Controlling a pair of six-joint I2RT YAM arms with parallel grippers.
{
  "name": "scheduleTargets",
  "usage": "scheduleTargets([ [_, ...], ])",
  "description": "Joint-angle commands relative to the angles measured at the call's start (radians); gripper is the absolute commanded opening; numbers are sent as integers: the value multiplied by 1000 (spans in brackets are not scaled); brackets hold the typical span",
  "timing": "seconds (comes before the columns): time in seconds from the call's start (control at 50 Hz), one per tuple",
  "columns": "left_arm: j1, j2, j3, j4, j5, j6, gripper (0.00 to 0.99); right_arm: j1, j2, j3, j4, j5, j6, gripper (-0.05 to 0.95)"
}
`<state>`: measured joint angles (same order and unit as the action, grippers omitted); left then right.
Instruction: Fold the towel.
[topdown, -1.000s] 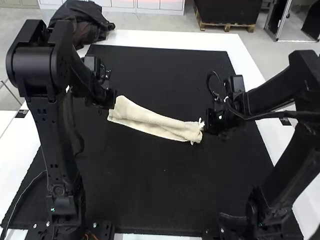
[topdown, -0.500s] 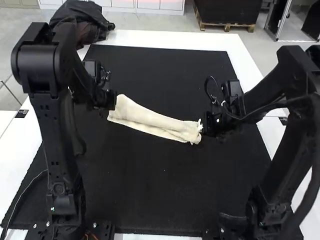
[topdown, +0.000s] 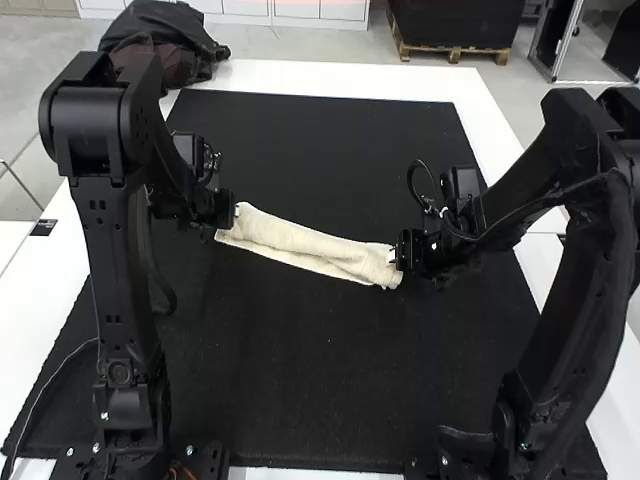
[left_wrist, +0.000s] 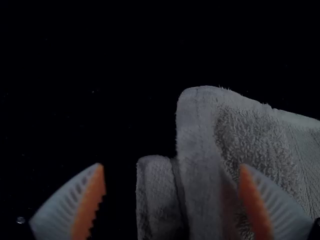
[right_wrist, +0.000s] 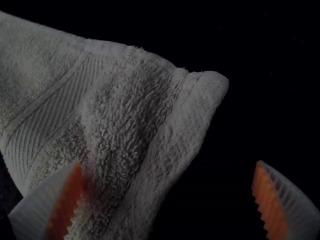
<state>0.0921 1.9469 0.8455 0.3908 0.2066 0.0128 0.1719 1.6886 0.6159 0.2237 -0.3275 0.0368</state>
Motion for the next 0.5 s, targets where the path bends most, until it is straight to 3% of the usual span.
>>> scheduleTargets([
  [0.0,14,-5,7,6,-16,-16,977,-15,-1,15,-7,30,2,907],
  [0.48,44,-91,63,16,-13,-94,972,5,-27,90,-37,-21,67,905],
])
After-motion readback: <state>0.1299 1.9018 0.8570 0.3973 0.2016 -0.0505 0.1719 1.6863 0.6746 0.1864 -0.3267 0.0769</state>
